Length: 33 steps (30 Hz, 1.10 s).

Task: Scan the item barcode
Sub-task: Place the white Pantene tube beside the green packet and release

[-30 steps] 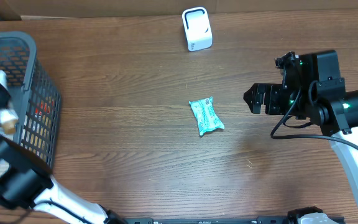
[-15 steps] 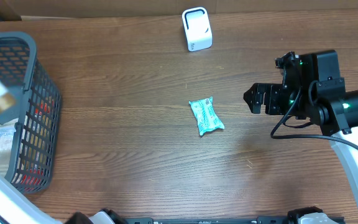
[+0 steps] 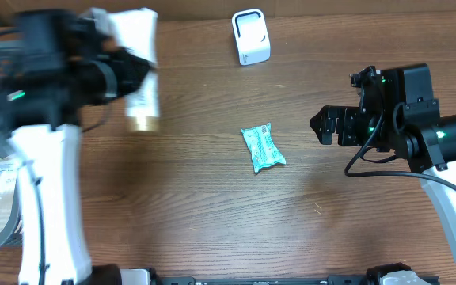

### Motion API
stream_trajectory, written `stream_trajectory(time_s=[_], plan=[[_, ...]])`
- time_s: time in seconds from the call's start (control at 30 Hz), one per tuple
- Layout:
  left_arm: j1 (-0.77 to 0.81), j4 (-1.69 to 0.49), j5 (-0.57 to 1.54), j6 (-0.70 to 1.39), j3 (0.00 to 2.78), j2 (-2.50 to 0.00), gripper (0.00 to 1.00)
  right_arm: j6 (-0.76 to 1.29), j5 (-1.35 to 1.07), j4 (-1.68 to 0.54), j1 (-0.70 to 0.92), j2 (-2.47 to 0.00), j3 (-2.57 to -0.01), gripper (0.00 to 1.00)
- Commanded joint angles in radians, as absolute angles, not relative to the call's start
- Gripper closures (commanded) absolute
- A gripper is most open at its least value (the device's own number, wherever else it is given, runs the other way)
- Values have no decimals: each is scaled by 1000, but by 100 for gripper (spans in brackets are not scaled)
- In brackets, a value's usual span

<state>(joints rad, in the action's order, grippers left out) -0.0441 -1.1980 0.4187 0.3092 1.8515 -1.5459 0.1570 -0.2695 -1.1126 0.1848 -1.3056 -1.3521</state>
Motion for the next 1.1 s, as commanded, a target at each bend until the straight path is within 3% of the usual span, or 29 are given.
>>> stream_trajectory(time_s=[0.0,0.6,0.8,0.83,0.93,1.0,1.03,1.07], plan=[[67,-1180,312,369,1780,-1602,96,157,-264,-1111,190,-1306,-1374,0],[231,-783,360,604,1379,-1905,96,157,-263,-1121,190,-1306,-1374,0],[279,-777,359,606,1361,-1971,96,157,-263,-1121,190,-1306,-1374,0],[283,-778,360,606,1361,-1975,92,157,-263,-1121,190,-1306,-1374,0],[290,-771,359,563,1363,-1974,58,157,-263,-1121,190,-1306,-1374,0],[287,-778,360,513,1381,-1972,30,157,-263,-1121,190,-1306,-1374,0],[280,-794,360,490,1402,-1969,19,157,-263,-1121,190,-1306,-1374,0],[272,-818,360,470,1428,-1967,15,157,-263,-1120,190,-1306,-1374,0]])
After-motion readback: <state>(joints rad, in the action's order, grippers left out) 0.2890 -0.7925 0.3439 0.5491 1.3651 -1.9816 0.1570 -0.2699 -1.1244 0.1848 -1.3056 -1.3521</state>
